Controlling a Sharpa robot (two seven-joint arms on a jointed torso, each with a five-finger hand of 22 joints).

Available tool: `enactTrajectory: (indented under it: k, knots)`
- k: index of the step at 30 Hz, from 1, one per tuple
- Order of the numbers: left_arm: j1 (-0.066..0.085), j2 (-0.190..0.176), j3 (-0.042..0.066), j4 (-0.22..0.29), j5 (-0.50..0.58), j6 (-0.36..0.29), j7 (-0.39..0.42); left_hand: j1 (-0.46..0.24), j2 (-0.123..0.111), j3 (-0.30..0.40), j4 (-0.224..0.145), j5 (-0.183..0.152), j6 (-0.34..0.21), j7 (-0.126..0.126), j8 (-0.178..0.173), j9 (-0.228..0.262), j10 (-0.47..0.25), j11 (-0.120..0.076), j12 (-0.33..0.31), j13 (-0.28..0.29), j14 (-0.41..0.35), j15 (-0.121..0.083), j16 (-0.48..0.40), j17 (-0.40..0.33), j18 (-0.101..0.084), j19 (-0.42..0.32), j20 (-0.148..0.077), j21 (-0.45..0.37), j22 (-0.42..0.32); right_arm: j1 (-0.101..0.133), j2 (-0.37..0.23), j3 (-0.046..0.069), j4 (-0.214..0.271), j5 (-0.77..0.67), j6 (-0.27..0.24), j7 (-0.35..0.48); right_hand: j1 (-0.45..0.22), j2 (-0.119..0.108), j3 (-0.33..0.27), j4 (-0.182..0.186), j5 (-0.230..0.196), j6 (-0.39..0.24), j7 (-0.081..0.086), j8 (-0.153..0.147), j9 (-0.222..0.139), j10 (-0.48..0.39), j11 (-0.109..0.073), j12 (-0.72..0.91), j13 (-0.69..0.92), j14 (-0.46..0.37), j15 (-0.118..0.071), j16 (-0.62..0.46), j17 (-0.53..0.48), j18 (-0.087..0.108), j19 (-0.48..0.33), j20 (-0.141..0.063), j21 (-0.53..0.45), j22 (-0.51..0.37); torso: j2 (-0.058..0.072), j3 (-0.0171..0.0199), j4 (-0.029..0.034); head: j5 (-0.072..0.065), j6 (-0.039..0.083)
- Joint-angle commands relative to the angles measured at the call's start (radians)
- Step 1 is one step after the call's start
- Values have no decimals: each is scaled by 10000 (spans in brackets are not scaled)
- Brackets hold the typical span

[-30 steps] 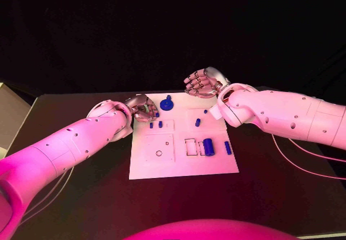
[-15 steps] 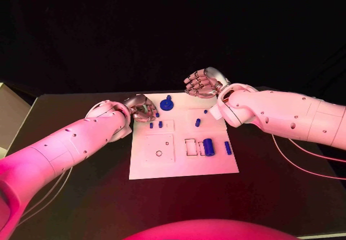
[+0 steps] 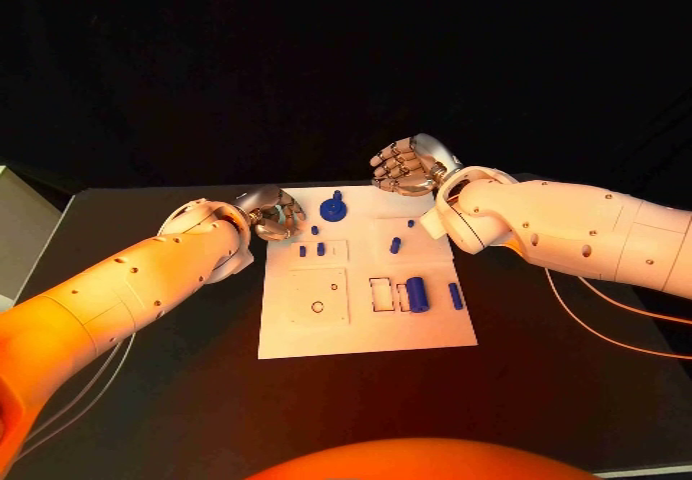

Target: Assemble the parts on the task board

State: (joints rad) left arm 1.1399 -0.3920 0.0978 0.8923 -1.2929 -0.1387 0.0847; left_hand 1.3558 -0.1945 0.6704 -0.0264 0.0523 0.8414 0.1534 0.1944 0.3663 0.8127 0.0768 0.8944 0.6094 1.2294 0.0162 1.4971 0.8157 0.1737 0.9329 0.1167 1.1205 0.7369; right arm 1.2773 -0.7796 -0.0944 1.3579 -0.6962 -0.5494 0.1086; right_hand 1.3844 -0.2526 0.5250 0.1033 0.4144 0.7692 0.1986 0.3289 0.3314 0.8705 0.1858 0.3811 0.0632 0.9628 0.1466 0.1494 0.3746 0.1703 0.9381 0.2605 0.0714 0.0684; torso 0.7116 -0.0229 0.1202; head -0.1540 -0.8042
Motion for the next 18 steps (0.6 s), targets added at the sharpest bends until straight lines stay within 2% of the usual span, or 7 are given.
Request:
enactTrajectory:
  k: [1,7,8,11,13,15,18]
  knots:
    - [12,-136,155,119,808,-442,408,50,18,85,23,20,4,71,-53,-6,-63,39,-48,-136,-649,27,-286,-970,105,-275,39,-272,-247,-3,-35,6,-50,-40,226,135,49,21,61,-80,-58,131,352,17,2,162,-46,-9,9,241,-45,117,35,154,240,-60,109,35,-25,-13,20,12,20]
    - [18,-677,640,540,3140,-569,781,120,165,111,-2,20,209,190,-24,34,-118,192,-755,-984,-2251,141,-1505,-3683,107,-562,121,-780,-521,-4,-170,5,-225,-538,599,225,155,141,162,-334,-245,605,85,78,-11,821,-331,-117,-6,1423,-487,585,242,132,1324,-567,726,257,-68,-34,49,14,62]
    - [18,-803,699,660,3586,-576,833,136,195,97,-12,27,232,201,-21,37,-103,207,-845,-1099,-2365,156,-1636,-3903,107,-580,133,-821,-544,-4,-198,5,-256,-689,669,227,201,208,45,-425,-317,754,13,73,-21,1118,-429,-143,-3,1888,-673,793,345,110,1742,-752,1039,408,-83,-45,62,9,76]
    - [19,-1231,825,1113,4848,-517,947,89,286,33,35,26,291,231,-14,41,-22,252,-1043,-1381,-2406,194,-1872,-4012,107,-614,166,-935,-612,-4,-287,5,-313,-1180,881,202,274,358,-323,-643,-364,1142,-123,-55,-109,1818,-669,-459,-11,2908,-1041,1222,618,79,2480,-1234,1930,919,-137,-78,97,-23,86]
    - [17,-1461,866,1383,5386,-441,1007,6,313,-37,110,26,291,235,-28,36,77,256,-1084,-1495,-2367,203,-1961,-4035,110,-597,185,-1024,-675,-4,-338,4,-318,-1482,987,161,280,393,-413,-694,-381,1255,-157,-123,-151,2035,-727,-601,-9,3190,-1137,1340,712,62,2624,-1357,2242,1117,-171,-101,122,-54,94]
    - [-4,-1760,898,1737,5986,-360,1174,-113,356,-122,236,28,291,242,-49,30,170,269,-1125,-1623,-2306,215,-2066,-4059,113,-549,205,-1162,-777,-4,-401,4,-304,-1948,1128,45,262,444,-543,-784,-408,1560,-264,-309,-259,2579,-887,-1027,-4,4056,-1397,1774,1070,36,3028,-1657,3177,1724,-196,-123,138,-73,116]
    - [-180,-2225,939,2302,6861,-284,1495,-139,401,-181,315,30,348,232,-42,35,324,253,-1126,-1739,-2141,196,-2107,-4053,120,-390,196,-1257,-874,-5,-509,3,-235,-2846,1305,-378,109,387,-503,-785,-448,1883,-353,-555,-376,3149,-1037,-1583,29,5052,-1608,2628,1778,55,3430,-1884,4319,2491,-242,-164,163,-59,129]
